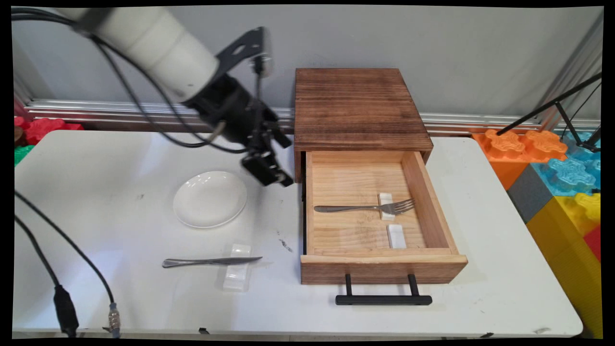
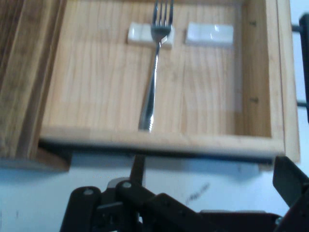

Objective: Pick up the knife from the right of the white plate

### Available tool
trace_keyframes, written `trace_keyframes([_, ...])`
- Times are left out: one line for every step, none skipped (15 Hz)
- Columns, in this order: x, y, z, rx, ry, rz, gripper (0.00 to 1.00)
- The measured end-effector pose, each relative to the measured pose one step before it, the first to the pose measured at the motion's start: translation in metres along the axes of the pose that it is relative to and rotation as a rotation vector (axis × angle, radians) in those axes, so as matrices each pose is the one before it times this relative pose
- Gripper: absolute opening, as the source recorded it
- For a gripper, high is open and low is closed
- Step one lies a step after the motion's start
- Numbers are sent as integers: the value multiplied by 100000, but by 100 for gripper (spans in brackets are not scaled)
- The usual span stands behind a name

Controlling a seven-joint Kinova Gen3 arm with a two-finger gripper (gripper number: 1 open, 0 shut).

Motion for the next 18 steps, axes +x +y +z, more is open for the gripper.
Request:
trace_keyframes([-952, 154, -730, -113, -725, 233, 100])
trace_keyframes([-1203, 117, -743, 112, -828, 400, 100])
trace_keyframes([-1241, 149, -628, 209, -882, 308, 100])
trace_keyframes([-1057, 145, -442, 444, -787, 139, 100])
trace_keyframes([-655, 89, -256, 237, -514, 142, 100])
trace_keyframes([-961, 141, -311, 399, -716, 116, 100])
trace_keyframes([-601, 95, -151, 207, -508, 82, 100])
trace_keyframes([-865, 149, -152, 463, -663, 158, 100])
trace_keyframes([-559, 100, -57, 273, -433, 52, 100])
trace_keyframes([-807, 160, -19, 291, -624, 37, 100])
trace_keyframes([-884, 188, 1, 227, -650, 45, 100])
trace_keyframes([-887, 206, 115, -156, -654, 247, 100])
trace_keyframes([-752, 208, 183, -207, -641, 375, 100])
trace_keyframes([-816, 263, 210, -192, -786, 353, 100])
trace_keyframes([-464, 188, 176, -220, -584, 286, 100])
trace_keyframes([-633, 274, 292, -327, -792, 447, 100])
trace_keyframes([-655, 393, 425, -403, -989, 400, 100])
trace_keyframes([-587, 437, 496, -338, -882, 160, 100])
